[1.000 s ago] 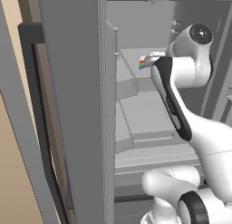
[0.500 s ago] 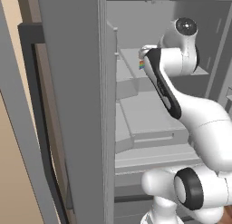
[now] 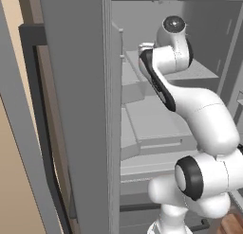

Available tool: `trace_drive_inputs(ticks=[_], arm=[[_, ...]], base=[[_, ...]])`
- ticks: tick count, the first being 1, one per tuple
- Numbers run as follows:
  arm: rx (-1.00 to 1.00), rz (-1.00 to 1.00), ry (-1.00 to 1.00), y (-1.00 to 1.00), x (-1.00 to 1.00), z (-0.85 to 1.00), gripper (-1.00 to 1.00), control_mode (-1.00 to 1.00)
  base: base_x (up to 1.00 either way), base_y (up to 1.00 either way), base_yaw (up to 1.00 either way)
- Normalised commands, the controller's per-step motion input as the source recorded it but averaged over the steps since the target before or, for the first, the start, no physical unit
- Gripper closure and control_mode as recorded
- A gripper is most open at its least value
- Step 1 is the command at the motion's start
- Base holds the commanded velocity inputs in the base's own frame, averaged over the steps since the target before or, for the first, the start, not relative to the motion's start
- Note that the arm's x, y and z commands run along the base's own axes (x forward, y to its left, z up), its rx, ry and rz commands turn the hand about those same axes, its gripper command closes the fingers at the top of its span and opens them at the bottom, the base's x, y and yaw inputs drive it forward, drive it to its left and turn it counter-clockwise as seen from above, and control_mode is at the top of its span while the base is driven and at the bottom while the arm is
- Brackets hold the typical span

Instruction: Take the cakes from the fridge and place them on the empty tray on the dining counter.

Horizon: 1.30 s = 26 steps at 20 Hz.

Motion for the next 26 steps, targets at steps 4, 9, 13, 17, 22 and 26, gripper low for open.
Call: trace_drive_inputs(ticks=[4,9,13,17,22,26], arm=[[0.06,-0.02,0.13,0.00,0.33,0.00,-1.00,-1.00],[0.08,-0.01,0.15,0.00,0.31,-0.03,-1.00,-1.00],[0.01,0.00,0.03,0.00,0.42,-0.01,-1.00,-1.00],[0.00,0.00,0.00,0.00,0.36,-0.13,-1.00,-1.00],[0.04,0.00,0.08,0.00,0.32,-0.21,-1.00,-1.00],[0.07,-0.02,0.11,0.00,0.17,-0.26,-1.00,-1.00]], base=[[0.00,0.00,0.00],[0.00,0.00,0.00],[0.00,0.00,0.00],[0.00,0.00,0.00],[0.00,0.00,0.00],[0.00,0.00,0.00]])
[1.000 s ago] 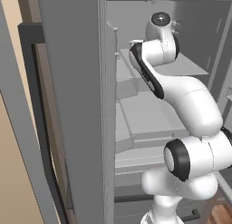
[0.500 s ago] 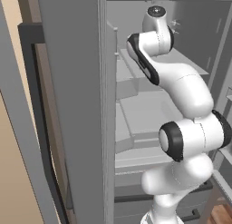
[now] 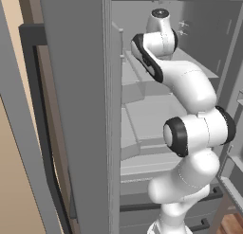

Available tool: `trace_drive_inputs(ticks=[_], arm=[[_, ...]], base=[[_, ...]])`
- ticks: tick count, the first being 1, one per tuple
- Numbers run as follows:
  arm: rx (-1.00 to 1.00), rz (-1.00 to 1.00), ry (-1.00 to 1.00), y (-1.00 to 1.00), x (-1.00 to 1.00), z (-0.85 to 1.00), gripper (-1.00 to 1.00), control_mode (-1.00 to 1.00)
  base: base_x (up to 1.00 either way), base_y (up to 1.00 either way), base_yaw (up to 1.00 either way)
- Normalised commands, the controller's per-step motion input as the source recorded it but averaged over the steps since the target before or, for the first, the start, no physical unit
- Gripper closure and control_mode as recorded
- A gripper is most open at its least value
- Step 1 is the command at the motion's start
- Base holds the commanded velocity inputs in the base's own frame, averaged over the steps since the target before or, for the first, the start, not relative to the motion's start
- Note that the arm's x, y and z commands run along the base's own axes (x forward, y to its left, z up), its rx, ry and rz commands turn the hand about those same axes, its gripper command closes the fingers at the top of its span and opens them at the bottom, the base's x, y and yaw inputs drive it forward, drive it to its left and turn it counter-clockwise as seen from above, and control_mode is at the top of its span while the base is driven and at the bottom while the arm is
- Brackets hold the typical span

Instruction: Take the cakes from the fridge and place them on the empty tray on the dining counter.

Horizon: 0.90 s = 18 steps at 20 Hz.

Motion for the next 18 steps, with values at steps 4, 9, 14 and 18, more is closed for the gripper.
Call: trace_drive_inputs(ticks=[4,9,14,18], arm=[[0.01,-0.04,0.01,0.00,0.00,-0.04,-1.00,-1.00],[0.00,-0.06,0.00,0.00,0.00,-0.02,-1.00,-1.00],[0.00,-0.07,0.00,0.00,0.00,-0.09,-1.00,-1.00],[0.00,-0.07,0.00,0.00,0.00,-0.16,-1.00,-1.00]], base=[[0.00,0.00,0.00],[0.00,0.00,0.00],[0.00,0.00,0.00],[0.00,0.00,0.00]])
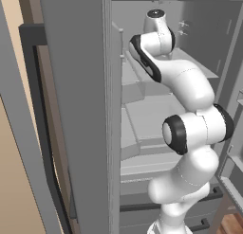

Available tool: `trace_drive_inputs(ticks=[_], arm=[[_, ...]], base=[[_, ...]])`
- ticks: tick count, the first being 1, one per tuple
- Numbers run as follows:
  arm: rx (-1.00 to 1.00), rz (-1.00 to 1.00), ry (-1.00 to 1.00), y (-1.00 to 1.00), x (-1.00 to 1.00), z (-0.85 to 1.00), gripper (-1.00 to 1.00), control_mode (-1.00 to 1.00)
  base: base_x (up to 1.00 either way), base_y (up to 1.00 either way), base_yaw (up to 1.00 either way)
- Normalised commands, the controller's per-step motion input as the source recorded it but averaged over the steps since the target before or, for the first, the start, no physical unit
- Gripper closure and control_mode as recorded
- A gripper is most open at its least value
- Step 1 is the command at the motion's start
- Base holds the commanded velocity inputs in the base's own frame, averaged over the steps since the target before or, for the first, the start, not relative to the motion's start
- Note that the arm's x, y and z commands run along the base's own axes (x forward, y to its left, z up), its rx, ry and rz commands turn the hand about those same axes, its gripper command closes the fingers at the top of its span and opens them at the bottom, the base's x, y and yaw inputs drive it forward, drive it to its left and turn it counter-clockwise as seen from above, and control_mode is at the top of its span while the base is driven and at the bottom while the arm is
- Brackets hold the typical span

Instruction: Take the cakes from the fridge and place them on the empty tray on the dining counter.

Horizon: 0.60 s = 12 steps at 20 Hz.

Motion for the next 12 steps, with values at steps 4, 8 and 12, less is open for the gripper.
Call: trace_drive_inputs(ticks=[4,8,12], arm=[[0.01,-0.05,0.00,0.00,0.00,-0.23,-1.00,-1.00],[0.02,-0.03,0.00,0.00,0.06,-0.30,-1.00,-1.00],[0.00,-0.01,0.00,0.00,0.34,-0.21,-1.00,-1.00]], base=[[0.00,0.00,0.00],[0.00,0.00,0.00],[0.00,0.00,0.00]])
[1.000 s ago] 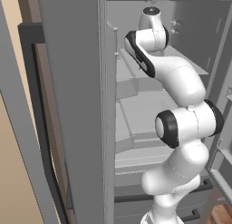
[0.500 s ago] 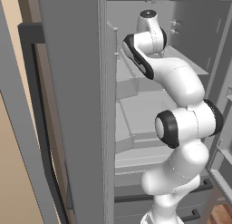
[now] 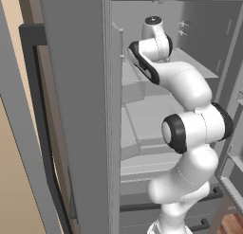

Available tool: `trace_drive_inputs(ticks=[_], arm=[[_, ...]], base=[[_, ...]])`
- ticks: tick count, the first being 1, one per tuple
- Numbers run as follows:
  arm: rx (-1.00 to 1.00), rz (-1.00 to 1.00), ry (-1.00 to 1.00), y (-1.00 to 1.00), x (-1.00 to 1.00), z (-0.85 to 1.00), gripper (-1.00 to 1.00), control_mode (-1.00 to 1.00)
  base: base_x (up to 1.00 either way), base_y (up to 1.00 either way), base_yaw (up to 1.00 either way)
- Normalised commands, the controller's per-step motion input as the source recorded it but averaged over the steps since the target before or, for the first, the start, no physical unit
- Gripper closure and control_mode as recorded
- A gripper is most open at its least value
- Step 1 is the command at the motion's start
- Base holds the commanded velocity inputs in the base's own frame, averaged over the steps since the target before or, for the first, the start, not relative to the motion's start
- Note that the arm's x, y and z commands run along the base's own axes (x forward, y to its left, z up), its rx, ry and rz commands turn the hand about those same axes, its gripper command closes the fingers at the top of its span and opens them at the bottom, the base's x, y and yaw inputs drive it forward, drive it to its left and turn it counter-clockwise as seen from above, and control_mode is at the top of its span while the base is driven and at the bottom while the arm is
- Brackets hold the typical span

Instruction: Take the cakes from the fridge and place them on the empty tray on the dining counter.

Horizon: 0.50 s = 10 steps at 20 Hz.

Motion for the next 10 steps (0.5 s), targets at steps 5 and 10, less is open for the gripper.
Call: trace_drive_inputs(ticks=[5,10], arm=[[0.00,0.00,0.00,0.00,0.38,-0.29,-1.00,-1.00],[0.00,0.00,0.00,-0.06,0.30,-0.32,1.00,-1.00]], base=[[0.00,0.00,0.00],[0.00,0.00,0.00]])
